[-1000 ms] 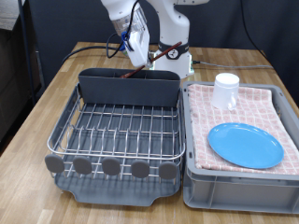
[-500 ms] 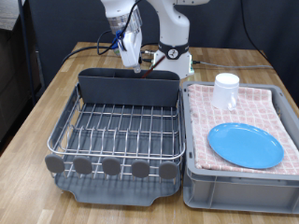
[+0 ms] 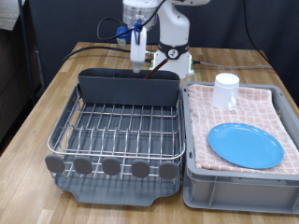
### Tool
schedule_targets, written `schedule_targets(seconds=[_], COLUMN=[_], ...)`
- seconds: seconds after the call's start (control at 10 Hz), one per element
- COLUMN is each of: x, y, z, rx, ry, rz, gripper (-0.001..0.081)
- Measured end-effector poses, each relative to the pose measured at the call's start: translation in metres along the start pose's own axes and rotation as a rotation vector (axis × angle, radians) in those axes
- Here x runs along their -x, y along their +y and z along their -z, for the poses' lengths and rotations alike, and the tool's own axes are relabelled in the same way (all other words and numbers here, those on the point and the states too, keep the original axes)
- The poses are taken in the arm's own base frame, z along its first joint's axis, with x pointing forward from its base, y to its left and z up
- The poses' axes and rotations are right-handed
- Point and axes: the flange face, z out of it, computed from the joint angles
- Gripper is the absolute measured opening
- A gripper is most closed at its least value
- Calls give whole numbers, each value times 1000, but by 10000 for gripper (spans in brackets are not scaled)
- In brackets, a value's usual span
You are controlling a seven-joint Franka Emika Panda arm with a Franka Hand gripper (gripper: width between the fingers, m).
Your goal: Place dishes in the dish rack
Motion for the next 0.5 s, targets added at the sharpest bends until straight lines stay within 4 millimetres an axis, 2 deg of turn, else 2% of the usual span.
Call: schedule_targets(seconds=[0.5], x=[53], y=[30], z=[58], rx=[-94], ry=[41], rz=[113], gripper=[802])
